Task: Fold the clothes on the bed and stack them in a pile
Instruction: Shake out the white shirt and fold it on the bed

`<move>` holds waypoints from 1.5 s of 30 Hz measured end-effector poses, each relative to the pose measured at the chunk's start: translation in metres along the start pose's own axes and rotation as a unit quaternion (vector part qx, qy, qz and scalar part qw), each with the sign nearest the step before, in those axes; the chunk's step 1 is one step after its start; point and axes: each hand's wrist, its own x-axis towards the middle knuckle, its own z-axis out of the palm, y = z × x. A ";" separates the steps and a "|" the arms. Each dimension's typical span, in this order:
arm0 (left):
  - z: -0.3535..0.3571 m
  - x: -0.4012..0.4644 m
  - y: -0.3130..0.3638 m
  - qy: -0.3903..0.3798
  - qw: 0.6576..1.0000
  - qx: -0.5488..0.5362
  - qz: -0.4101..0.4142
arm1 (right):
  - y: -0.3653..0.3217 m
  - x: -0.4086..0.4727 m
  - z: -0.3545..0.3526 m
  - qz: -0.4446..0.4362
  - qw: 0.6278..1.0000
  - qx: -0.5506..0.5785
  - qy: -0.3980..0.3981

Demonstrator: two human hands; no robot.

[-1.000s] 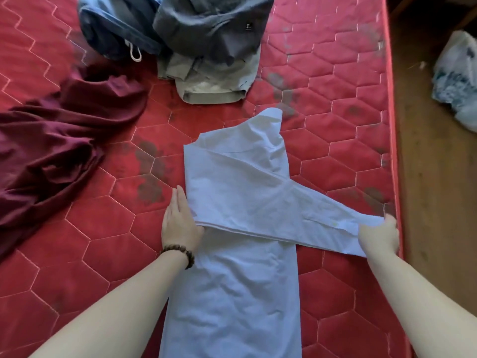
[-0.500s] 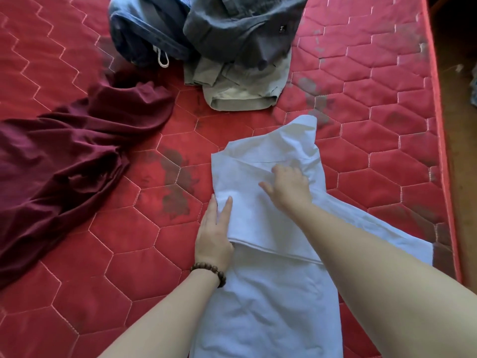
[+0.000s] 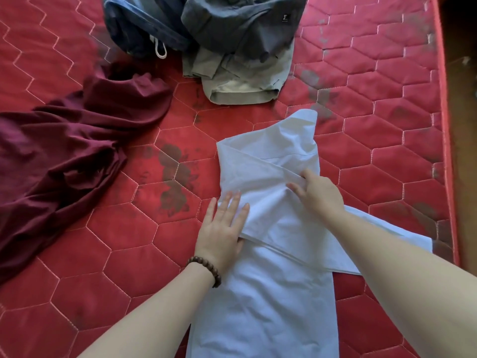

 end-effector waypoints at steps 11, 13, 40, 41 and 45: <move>0.004 0.022 0.049 -0.066 0.996 0.048 0.043 | 0.125 -0.051 -0.041 0.053 0.997 0.046 0.014; 0.011 0.027 0.052 -0.121 0.992 0.031 0.030 | 0.142 -0.058 -0.046 0.075 0.997 -0.012 -0.008; 0.061 0.060 0.157 -0.131 0.983 0.101 0.081 | 0.196 -0.143 0.017 0.042 0.986 -0.162 0.018; 0.061 0.060 0.158 -0.133 0.983 0.100 0.080 | 0.201 -0.147 0.012 0.036 0.989 -0.145 0.016; 0.054 0.062 0.167 -0.157 0.982 0.084 0.069 | 0.219 -0.153 -0.013 0.067 0.990 -0.003 0.121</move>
